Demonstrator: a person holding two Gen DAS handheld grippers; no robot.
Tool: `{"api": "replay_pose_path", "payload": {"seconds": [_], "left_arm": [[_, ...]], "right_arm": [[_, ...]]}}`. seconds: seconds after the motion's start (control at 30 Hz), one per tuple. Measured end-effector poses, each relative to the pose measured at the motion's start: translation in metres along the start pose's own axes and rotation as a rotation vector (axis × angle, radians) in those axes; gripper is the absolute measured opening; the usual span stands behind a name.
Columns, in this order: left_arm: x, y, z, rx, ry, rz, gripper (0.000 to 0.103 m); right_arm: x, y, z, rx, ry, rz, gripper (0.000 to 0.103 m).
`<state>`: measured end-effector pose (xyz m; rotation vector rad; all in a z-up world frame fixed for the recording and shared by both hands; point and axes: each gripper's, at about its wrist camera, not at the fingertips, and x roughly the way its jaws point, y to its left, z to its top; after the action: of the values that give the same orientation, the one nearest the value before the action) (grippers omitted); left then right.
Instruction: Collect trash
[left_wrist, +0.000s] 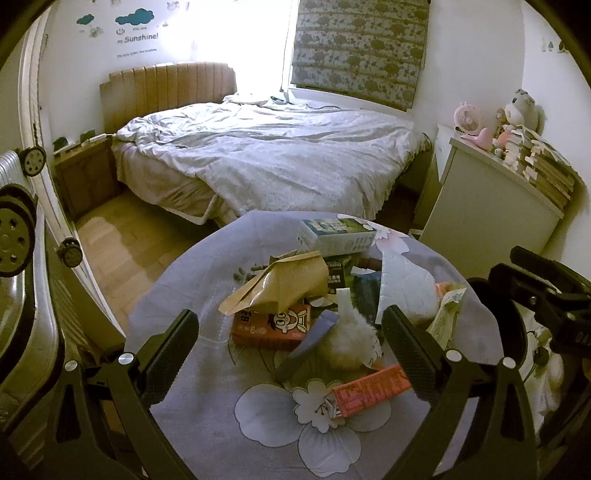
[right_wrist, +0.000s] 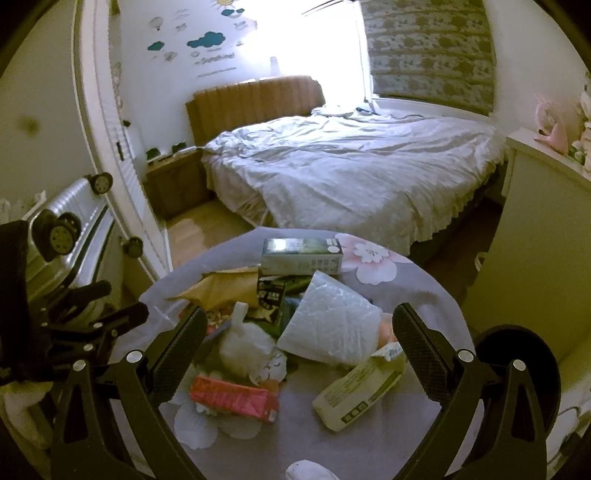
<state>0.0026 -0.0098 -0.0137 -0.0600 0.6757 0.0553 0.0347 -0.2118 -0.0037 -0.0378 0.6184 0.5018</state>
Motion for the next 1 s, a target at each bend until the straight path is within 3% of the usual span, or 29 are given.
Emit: {"api": "replay_pose_path", "payload": {"seconds": [0.13, 0.23, 0.43, 0.6, 0.73, 0.87, 1.0], "left_arm": [[0.008, 0.005, -0.002, -0.007, 0.074, -0.011, 0.098], [0.014, 0.009, 0.000, 0.039, 0.142, 0.032, 0.098], [0.025, 0.021, 0.000, 0.028, 0.166, -0.036, 0.098], [0.043, 0.045, 0.001, 0.049, 0.137, -0.114, 0.098], [0.069, 0.065, 0.007, 0.075, 0.159, -0.189, 0.098], [0.096, 0.073, 0.014, 0.131, 0.170, -0.245, 0.098], [0.123, 0.067, 0.015, 0.217, 0.212, -0.308, 0.098]], "right_arm": [[0.004, 0.002, 0.002, -0.045, 0.010, 0.003, 0.099], [0.009, 0.004, 0.006, -0.090, 0.020, 0.006, 0.099], [0.041, 0.008, 0.019, -0.222, 0.128, 0.016, 0.099], [0.071, 0.002, 0.047, -0.369, 0.156, 0.054, 0.099], [0.116, 0.003, 0.075, -0.520, 0.212, 0.164, 0.096], [0.168, 0.009, 0.085, -0.680, 0.287, 0.235, 0.080], [0.224, 0.010, 0.089, -0.793, 0.405, 0.289, 0.078]]}}
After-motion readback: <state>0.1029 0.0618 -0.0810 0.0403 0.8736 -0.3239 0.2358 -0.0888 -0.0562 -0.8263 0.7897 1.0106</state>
